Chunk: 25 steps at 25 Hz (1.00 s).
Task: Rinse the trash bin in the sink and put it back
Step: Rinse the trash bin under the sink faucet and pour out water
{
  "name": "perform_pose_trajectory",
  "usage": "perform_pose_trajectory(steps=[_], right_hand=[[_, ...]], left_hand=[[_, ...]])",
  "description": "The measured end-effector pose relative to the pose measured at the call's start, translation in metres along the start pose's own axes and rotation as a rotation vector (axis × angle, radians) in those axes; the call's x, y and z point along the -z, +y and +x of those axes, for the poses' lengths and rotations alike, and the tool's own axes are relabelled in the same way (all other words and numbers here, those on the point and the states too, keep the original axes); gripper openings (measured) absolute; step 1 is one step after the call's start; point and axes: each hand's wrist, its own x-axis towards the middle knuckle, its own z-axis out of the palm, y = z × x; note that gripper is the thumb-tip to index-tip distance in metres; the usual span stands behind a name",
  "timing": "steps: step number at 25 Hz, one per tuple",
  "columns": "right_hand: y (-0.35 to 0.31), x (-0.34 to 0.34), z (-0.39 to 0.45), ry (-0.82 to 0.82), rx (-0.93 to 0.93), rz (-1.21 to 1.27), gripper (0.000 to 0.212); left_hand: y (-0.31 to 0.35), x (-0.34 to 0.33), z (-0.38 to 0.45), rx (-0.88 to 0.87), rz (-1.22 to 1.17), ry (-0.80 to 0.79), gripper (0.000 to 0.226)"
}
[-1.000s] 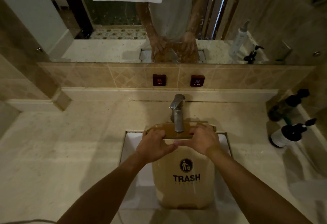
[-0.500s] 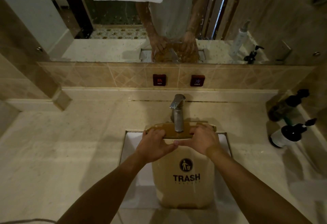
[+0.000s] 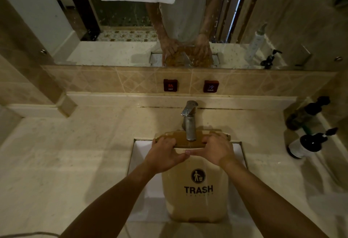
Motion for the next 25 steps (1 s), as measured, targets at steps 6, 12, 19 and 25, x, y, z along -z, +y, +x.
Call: perform_pose_trajectory(steps=[6, 12, 19, 25], right_hand=[[0.0020, -0.0045, 0.0034, 0.024, -0.008, 0.005, 0.074], [0.0037, -0.0096, 0.0062, 0.058, -0.013, 0.015, 0.092], [0.0019, -0.0058, 0.0041, 0.017, -0.010, 0.001, 0.075], [0.0006, -0.0014, -0.0003, 0.005, -0.008, 0.001, 0.064]], left_hand=[[0.0005, 0.0008, 0.0003, -0.004, -0.007, 0.002, 0.060], [0.0013, 0.0022, -0.0009, -0.001, -0.012, -0.006, 0.055], [0.0046, 0.0061, -0.0019, 0.008, -0.007, -0.019, 0.059], [0.0018, 0.0029, -0.0003, 0.011, -0.006, -0.023, 0.060]])
